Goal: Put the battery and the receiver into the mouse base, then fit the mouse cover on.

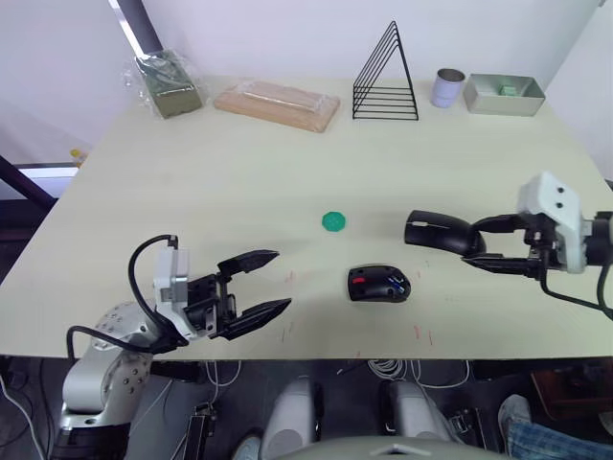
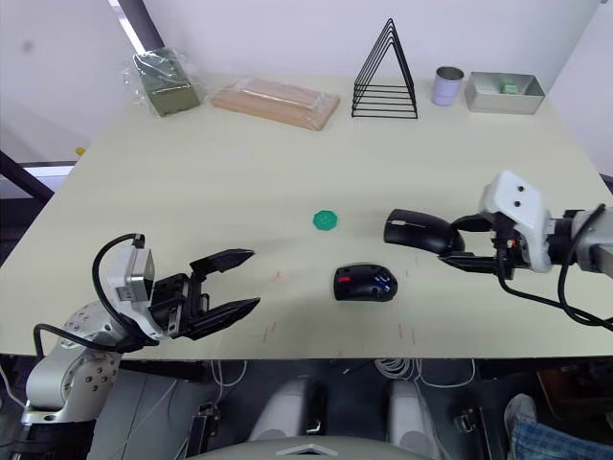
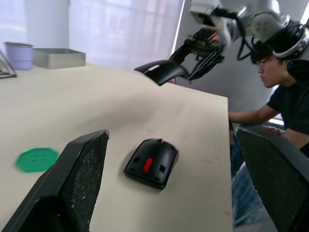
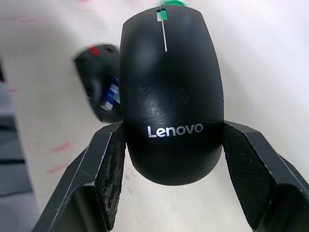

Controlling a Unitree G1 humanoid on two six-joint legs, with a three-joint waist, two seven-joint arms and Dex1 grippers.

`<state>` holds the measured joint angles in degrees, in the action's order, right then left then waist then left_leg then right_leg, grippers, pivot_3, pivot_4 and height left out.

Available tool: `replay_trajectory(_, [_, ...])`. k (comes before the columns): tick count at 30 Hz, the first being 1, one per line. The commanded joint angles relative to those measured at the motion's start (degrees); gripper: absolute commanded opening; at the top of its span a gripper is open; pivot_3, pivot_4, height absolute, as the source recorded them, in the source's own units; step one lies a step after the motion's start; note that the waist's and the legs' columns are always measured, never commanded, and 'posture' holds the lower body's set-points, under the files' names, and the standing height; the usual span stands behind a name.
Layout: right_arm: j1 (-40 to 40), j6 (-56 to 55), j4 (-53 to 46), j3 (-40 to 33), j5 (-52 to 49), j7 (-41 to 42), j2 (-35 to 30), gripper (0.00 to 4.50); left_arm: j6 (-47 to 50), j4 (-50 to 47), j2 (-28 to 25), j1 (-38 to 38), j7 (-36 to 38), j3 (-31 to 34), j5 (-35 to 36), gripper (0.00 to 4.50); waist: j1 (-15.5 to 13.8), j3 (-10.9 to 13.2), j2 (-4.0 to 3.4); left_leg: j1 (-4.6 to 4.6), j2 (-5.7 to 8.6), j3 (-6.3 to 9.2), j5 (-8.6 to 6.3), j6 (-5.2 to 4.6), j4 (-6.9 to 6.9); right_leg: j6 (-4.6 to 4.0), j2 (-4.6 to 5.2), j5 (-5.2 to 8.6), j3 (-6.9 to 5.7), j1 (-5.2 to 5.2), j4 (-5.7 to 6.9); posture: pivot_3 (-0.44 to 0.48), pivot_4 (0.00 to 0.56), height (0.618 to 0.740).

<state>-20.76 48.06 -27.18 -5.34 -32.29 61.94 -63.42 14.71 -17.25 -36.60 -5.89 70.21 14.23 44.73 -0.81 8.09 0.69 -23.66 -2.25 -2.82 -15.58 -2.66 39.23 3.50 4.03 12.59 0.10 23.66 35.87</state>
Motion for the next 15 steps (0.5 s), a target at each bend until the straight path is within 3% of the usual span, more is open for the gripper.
replay_trajectory(1, [-8.2,5.2,-3.2,4.9,-1.4,0.1,-1.2,2.91,0.1,0.3,-1.3,-0.7,0.7,2.9,1.1,4.50,0.1,0.0,-0.01,-0.01,0.00,0.02,0.00,0.00,0.00,0.00,0.02,0.00,-0.02,0.01,-0.02,0.000,0.150,0.740])
replay_trajectory(5, [-19.1,9.8,-2.8,12.1,-1.9,1.2,0.9,2.91,-0.2,1.2,-2.4,-1.8,1.9,4.0,0.9,4.50,0.2,0.1,-0.02,-0.02,-0.01,0.00,0.00,0.00,-0.04,-0.01,0.07,-0.01,-0.05,0.07,-0.04,0.000,0.150,0.740])
replay_trajectory(15, [-30.2,9.3,1.5,27.5,4.7,7.2,3.3,2.91,-1.3,3.4,-3.3,-2.6,4.6,4.1,-1.3,4.50,0.3,0.1,0.03,-0.04,-0.02,0.03,0.00,0.01,-0.04,-0.03,0.14,-0.01,-0.14,0.06,-0.06,0.000,0.150,0.740])
